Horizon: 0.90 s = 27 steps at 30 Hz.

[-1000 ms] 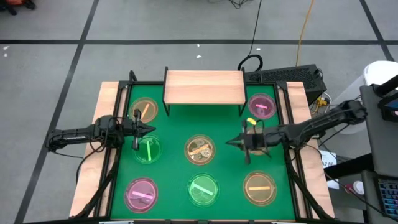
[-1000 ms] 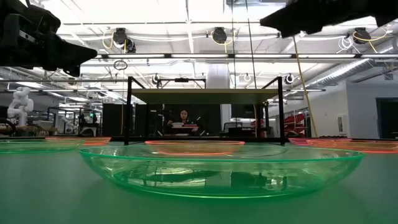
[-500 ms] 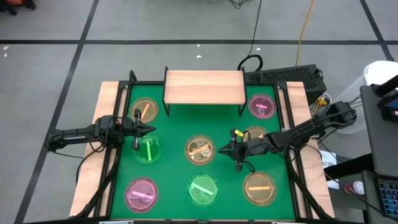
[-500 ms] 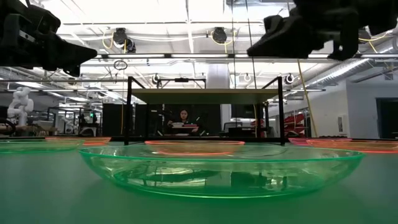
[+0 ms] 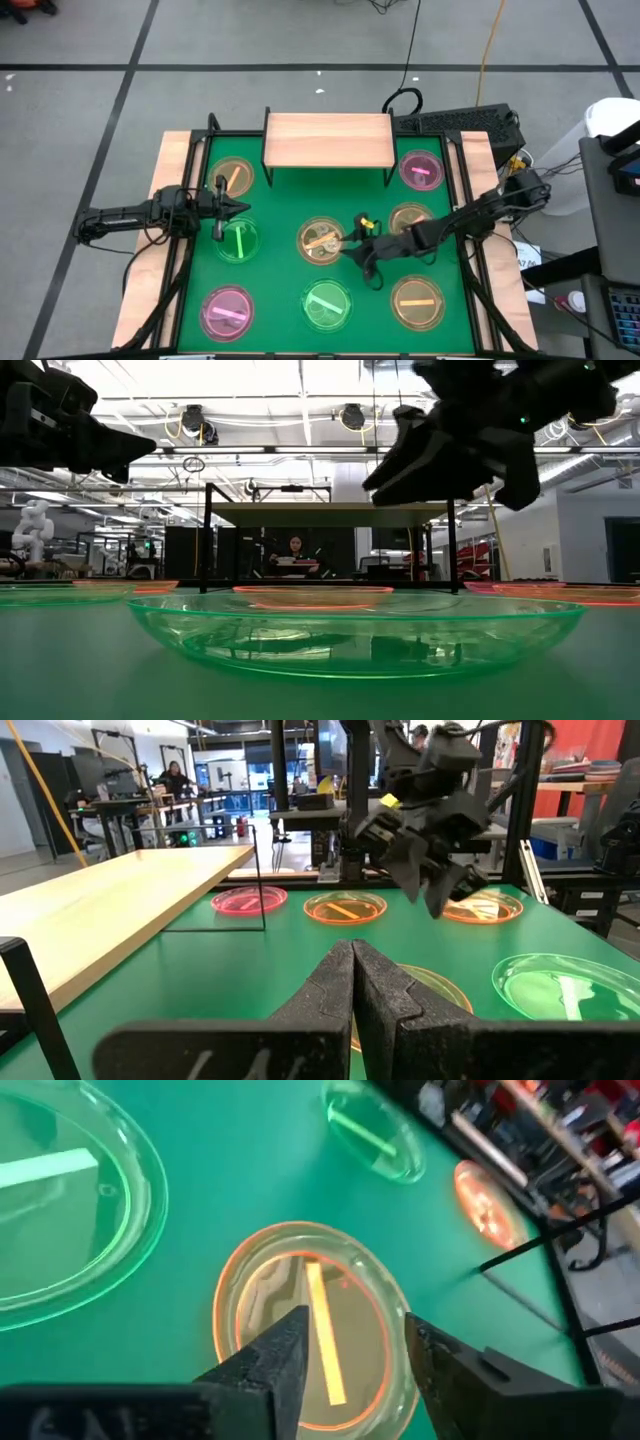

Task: Place and stack plates onto a shelf
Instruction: Put the orange plate on the shelf

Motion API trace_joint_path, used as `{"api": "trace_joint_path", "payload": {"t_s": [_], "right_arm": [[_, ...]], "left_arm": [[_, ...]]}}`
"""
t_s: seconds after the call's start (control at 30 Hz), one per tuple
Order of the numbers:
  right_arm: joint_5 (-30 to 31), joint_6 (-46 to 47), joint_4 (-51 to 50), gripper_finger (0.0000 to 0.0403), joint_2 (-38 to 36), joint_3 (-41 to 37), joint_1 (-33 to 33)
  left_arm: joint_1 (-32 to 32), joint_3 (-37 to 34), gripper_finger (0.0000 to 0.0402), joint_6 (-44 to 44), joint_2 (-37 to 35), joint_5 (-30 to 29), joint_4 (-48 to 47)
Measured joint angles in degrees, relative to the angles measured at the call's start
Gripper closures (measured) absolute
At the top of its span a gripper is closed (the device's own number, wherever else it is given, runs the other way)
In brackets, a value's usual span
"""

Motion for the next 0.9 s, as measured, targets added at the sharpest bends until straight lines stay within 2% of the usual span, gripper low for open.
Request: {"api": "trace_joint_path", "payload": {"t_s": [0.2,0.43,0.9], "right_arm": [[-0.5,4.7,-7.0,0.0250,4.2,5.3,-0.1],[-4.7,8.3,-13.9,0.0250,7.2,7.8,-0.1],[-4.8,6.0,-13.1,0.0250,12.4,7.8,-0.5]], "left_arm": [[0.0,0.0,0.0398,0.0,0.0,0.0,0.0],[0.0,0.0,0.0398,0.0,0.0,0.0,0.0],[0.0,0.0,0.0398,0.0,0.0,0.0,0.0]]}}
